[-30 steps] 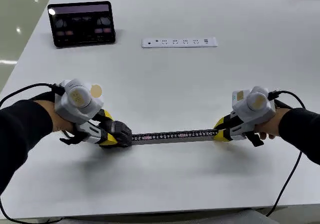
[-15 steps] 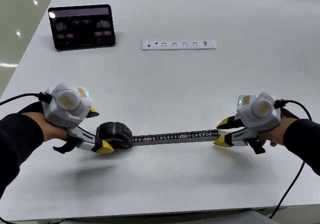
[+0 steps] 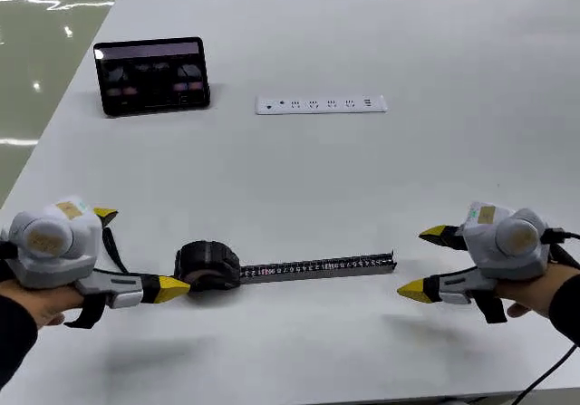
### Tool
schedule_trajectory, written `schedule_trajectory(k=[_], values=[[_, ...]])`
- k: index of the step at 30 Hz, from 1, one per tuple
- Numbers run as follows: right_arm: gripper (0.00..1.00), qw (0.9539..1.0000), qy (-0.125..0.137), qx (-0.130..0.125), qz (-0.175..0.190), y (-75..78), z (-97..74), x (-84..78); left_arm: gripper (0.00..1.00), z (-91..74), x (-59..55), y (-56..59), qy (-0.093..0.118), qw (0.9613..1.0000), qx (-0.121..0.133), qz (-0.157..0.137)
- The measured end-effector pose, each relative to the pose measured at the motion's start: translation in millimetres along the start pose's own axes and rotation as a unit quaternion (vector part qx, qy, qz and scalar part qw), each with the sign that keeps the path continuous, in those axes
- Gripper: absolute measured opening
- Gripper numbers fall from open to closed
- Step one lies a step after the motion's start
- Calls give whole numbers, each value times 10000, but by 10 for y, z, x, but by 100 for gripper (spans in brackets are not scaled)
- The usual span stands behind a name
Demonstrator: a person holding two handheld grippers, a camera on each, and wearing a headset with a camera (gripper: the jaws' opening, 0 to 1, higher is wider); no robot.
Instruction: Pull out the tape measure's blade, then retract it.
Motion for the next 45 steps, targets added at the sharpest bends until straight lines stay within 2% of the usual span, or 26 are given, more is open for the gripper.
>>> schedule_trajectory(k=[1, 4, 5, 6, 8, 10, 12, 15, 17, 18, 20, 22, 25, 27, 30, 33, 38, 40, 45], values=[[58, 10000, 42, -63, 1, -41, -47, -28, 100, -52, -29, -6, -10, 9997, 63, -219], [64, 9998, 70, -180, 49, -156, -157, -110, 100, -192, -87, -51, 133, 9987, 248, -427], [65, 9993, 145, -254, 212, -193, -213, -147, 100, -239, -113, -105, 186, 9973, 439, -550], [66, 9989, 219, -273, 312, -225, -250, -156, 100, -271, -131, -116, 198, 9966, 475, -640], [71, 9979, 288, -393, 429, -266, -362, -206, 100, -341, -194, -94, 129, 9959, 374, -807], [73, 9963, 364, -530, 577, -291, -475, -265, 100, -393, -248, -72, 114, 9963, 370, -770], [76, 9950, 414, -609, 673, -309, -562, -316, 100, -449, -282, -20, 58, 9966, 198, -796], [80, 9935, 465, -709, 755, -381, -706, -357, 100, -543, -263, 40, 194, 9937, -16, -1106], [86, 9916, 573, -730, 897, -401, -762, -380, 100, -575, -290, 59, 141, 9948, -14, -1007], [89, 9909, 578, -771, 941, -413, -807, -400, 100, -601, -315, 72, 94, 9962, -17, -866], [94, 9903, 569, -866, 924, -443, -868, -415, 100, -644, -333, 83, 84, 9965, -43, -834], [97, 9906, 533, -862, 917, -469, -886, -434, 100, -674, -354, 60, 84, 9967, -25, -812], [99, 9928, 366, -808, 801, -567, -859, -501, 100, -710, -385, 7, 220, 9963, -31, -828], [100, 9931, 325, -821, 775, -590, -851, -528, 100, -713, -413, -6, 266, 9972, -38, -696], [100, 9911, 454, -864, 909, -606, -859, -515, 100, -692, -466, -28, 187, 9974, -43, -688], [100, 9911, 451, -869, 897, -626, -833, -493, 100, -668, -435, -40, 253, 9974, -9, -676], [100, 9905, 503, -907, 905, -614, -761, -502, 100, -602, -468, -23, 280, 9969, -25, -733], [100, 9901, 507, -927, 927, -616, -729, -523, 100, -587, -499, -6, 213, 9970, -37, -747], [100, 9903, 503, -883, 943, -673, -664, -537, 100, -579, -525, 33, 260, 9967, -46, -772]])
Point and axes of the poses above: the centre of the closed fingertips' face, and the gripper's own axes: z roughly forward along the fingers, y roughly to its right, x roughly out of its top, the point moved 4 cm from there along -z, roughly backward along the fingers, and after that the axes turned 14 degrees about x, right-handed, at the moved point
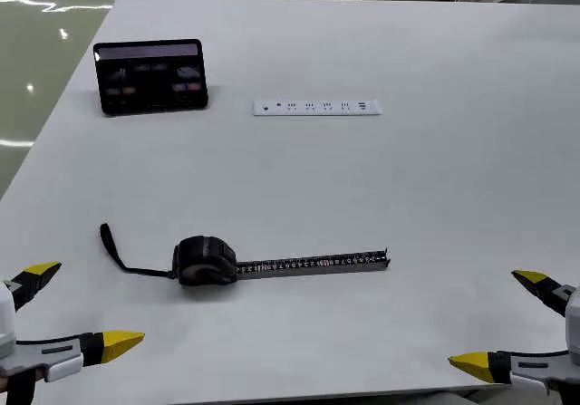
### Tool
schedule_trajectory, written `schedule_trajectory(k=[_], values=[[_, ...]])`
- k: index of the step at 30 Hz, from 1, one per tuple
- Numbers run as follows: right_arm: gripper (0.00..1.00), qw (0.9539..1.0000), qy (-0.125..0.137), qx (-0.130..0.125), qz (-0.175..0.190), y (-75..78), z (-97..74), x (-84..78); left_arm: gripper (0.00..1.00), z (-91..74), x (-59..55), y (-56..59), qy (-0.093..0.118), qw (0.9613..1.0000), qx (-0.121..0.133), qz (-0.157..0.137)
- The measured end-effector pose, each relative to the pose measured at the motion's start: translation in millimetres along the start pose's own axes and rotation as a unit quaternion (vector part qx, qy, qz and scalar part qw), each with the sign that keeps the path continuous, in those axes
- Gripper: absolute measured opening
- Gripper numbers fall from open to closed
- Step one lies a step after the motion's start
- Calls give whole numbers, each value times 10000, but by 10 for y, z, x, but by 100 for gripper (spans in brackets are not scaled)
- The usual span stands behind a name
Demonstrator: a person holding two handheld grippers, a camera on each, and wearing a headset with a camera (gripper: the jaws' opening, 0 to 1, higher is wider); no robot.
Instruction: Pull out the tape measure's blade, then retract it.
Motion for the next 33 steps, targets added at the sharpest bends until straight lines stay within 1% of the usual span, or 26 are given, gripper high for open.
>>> schedule_trajectory(k=[5, 8, 9, 14, 16, 21, 24, 25, 26, 27, 28, 30, 31, 33], values=[[100, 10000, 3, 19, -21, 17, -25, 4, 100, -9, 4, 24, -3, 10000, 19, -33], [100, 9999, 58, -12, 108, 67, -59, -3, 100, -10, 10, 18, -57, 9999, 37, -104], [100, 9999, 51, -26, 100, 58, -56, 0, 100, -12, 14, 16, -53, 9999, 38, -105], [100, 9999, 30, -65, 112, 70, -73, -3, 100, -13, 10, -19, -119, 9999, 96, -71], [100, 9998, 82, -48, 148, 65, -73, 12, 100, -16, 13, -23, -119, 9999, 104, -54], [100, 9998, 84, -52, 154, 54, -74, 29, 100, -21, 52, 5, -113, 9999, 83, -5], [100, 9999, 68, -37, 131, 49, -76, 38, 100, 2, 68, 10, -186, 9998, 100, -11], [100, 9999, 61, -21, 123, 51, -78, 46, 100, 14, 90, 16, -232, 9997, 123, -29], [100, 9999, 53, -9, 108, 52, -81, 56, 100, 20, 118, 30, -236, 9997, 116, -30], [100, 10000, 39, 1, 72, 54, -85, 71, 100, 29, 154, 49, -204, 9997, 120, -16], [100, 10000, 13, 2, 0, 62, -88, 95, 100, 55, 203, 66, -158, 9997, 160, 62], [100, 10000, -22, 47, -66, 74, -82, 139, 100, 117, 266, 108, -224, 9995, 214, 102], [100, 9999, -70, 70, -135, 93, -75, 172, 100, 165, 295, 142, -320, 9991, 249, 128], [100, 9995, -116, 109, -274, 124, -59, 248, 100, 259, 355, 224, -438, 9988, 221, 73]])
Point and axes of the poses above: the centre of the closed fingertips' face, and the gripper's own axes: z roughly forward along the fingers, y roughly to its right, x roughly out of its top, the point moved 4 cm from there along -z, roughly backward along the fingers, and after that the axes turned 14 degrees about x, right-handed, at the moved point
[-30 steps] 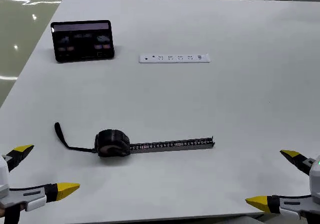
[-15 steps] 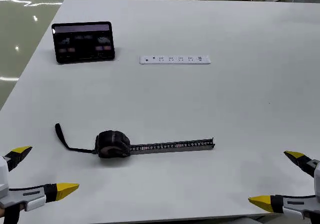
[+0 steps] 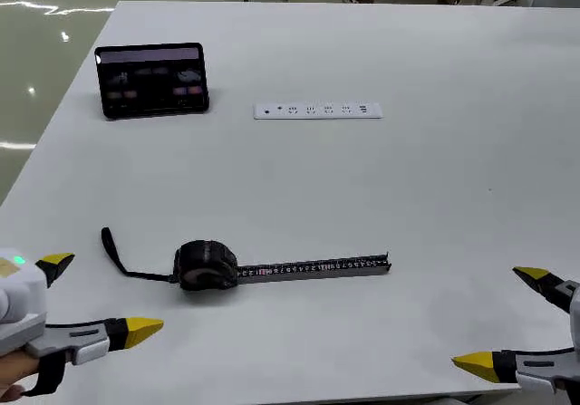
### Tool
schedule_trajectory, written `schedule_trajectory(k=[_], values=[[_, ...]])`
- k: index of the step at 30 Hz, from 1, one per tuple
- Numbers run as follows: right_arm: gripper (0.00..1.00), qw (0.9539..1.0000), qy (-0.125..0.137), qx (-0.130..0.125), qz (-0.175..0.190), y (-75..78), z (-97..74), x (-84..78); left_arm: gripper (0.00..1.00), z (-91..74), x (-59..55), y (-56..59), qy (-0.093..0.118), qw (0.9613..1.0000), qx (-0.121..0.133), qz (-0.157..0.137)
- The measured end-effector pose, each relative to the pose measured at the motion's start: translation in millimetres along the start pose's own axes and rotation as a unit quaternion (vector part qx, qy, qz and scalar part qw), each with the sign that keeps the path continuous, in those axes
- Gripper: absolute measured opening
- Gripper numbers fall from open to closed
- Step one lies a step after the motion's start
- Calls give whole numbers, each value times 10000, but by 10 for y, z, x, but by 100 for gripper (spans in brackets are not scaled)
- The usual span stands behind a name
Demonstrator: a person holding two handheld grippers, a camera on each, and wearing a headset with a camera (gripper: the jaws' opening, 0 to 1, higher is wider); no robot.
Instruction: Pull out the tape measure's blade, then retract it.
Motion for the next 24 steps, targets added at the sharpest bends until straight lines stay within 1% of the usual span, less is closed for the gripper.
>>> schedule_trajectory(k=[1, 4, 5, 6, 7, 9, 11, 12, 14, 16, 17, 18, 19, 20, 21, 22, 24], values=[[100, 10000, -20, 29, -42, 12, 9, 30, 100, 30, 26, 31, -50, 10000, 8, -3], [100, 9998, -95, 136, -118, 39, 41, 108, 100, 112, 172, 150, 58, 9999, -26, -156], [100, 9996, -135, 195, -174, 49, 63, 138, 100, 149, 231, 202, 76, 9995, -43, -315], [100, 9993, -173, 230, -223, 57, 76, 155, 100, 168, 266, 234, 94, 9991, -62, -409], [100, 9990, -221, 278, -290, 71, 95, 179, 100, 199, 320, 279, 148, 9983, -73, -553], [100, 9985, -266, 356, -332, 88, 127, 214, 100, 242, 357, 325, 140, 9975, -33, -688], [100, 9978, -317, 440, -379, 102, 166, 261, 100, 299, 351, 392, 30, 9975, 14, -704], [100, 9972, -379, 492, -411, 112, 194, 274, 100, 333, 343, 425, 1, 9973, 100, -732], [100, 9967, -421, 534, -443, 130, 238, 293, 100, 380, 328, 468, 8, 9971, 199, -735], [100, 9957, -481, 636, -462, 133, 300, 309, 100, 445, 273, 503, -90, 9948, 389, -932], [100, 9951, -506, 685, -501, 129, 333, 319, 100, 467, 252, 538, -107, 9943, 414, -979], [100, 9945, -536, 727, -532, 130, 359, 320, 100, 476, 244, 551, -49, 9942, 485, -962], [100, 9938, -571, 770, -560, 133, 386, 321, 100, 491, 237, 546, 1, 9938, 620, -920], [100, 9928, -619, 831, -598, 154, 428, 313, 100, 513, 219, 531, -11, 9938, 747, -824], [100, 9922, -652, 848, -643, 171, 455, 314, 100, 523, 241, 534, 64, 9933, 788, -838], [100, 9913, -669, 829, -777, 192, 486, 347, 100, 539, 267, 528, 158, 9918, 874, -924], [100, 9897, -634, 848, -959, 220, 539, 401, 100, 565, 276, 531, 179, 9896, 994, -1027]])
Point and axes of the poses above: the centre of the closed fingertips' face, and the gripper's own axes: z roughly forward along the fingers, y roughly to its right, x roughly out of its top, the point moved 4 cm from there along -z, roughly backward along the fingers, and after that the axes turned 14 degrees about x, right-handed, at the moved point
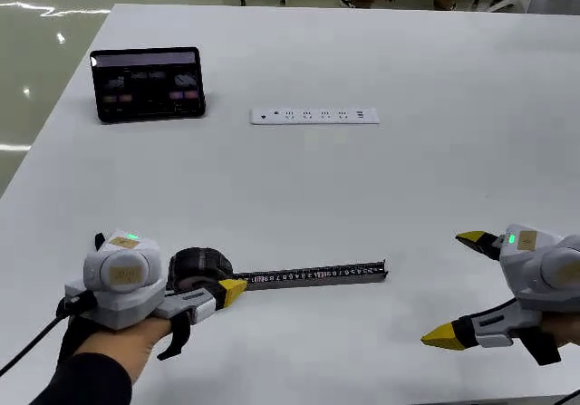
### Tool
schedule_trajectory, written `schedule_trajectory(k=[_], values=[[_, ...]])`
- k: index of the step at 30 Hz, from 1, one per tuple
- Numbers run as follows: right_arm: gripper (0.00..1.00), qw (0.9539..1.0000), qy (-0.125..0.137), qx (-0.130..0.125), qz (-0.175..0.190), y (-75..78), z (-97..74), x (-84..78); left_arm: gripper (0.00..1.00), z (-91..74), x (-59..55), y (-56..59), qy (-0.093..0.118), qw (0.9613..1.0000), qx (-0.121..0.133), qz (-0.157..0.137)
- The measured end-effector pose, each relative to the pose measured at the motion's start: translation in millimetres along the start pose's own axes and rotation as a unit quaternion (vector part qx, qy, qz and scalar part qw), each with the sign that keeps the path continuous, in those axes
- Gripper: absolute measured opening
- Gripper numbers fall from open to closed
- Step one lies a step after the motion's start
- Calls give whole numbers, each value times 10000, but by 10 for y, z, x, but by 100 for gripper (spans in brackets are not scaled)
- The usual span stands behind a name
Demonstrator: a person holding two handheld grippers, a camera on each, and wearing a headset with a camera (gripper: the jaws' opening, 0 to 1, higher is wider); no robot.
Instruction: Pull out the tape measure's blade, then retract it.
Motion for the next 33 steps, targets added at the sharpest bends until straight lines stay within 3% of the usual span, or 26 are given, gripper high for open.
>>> schedule_trajectory(k=[2, 6, 10, 13, 17, 19, 23, 27, 33], values=[[100, 9999, -64, 85, -32, 23, 74, 41, 100, 43, 5, 4, 136, 9997, 188, -93], [100, 9992, -205, 228, -255, 134, 190, 132, 100, 131, -46, 41, 99, 9991, 284, -312], [100, 9974, -365, 446, -438, 220, 317, 184, 100, 200, -107, 56, 119, 9992, 344, -168], [97, 9933, -634, 686, -678, 291, 433, 184, 100, 246, -88, 16, 333, 9980, 438, -300], [93, 9880, -869, 941, -867, 336, 552, 241, 100, 278, -113, 3, 336, 9973, 459, -466], [89, 9843, -968, 1112, -966, 371, 610, 253, 100, 280, -109, 11, 354, 9974, 431, -457], [70, 9793, -1149, 1283, -1067, 426, 689, 285, 100, 289, -118, 25, 351, 9977, 373, -443], [65, 9777, -1227, 1363, -1023, 507, 758, 258, 100, 298, -118, 8, 338, 9975, 379, -498], [53, 9693, -1535, 1626, -1023, 470, 821, 139, 100, 318, -135, -9, 330, 9975, 381, -488]])
Point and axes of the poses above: the centre of the closed fingertips' face, and the gripper's own axes: z roughly forward along the fingers, y roughly to its right, x roughly out of its top, the point moved 4 cm from there along -z, roughly backward along the fingers, and after that the axes turned 14 degrees about x, right-handed, at the moved point
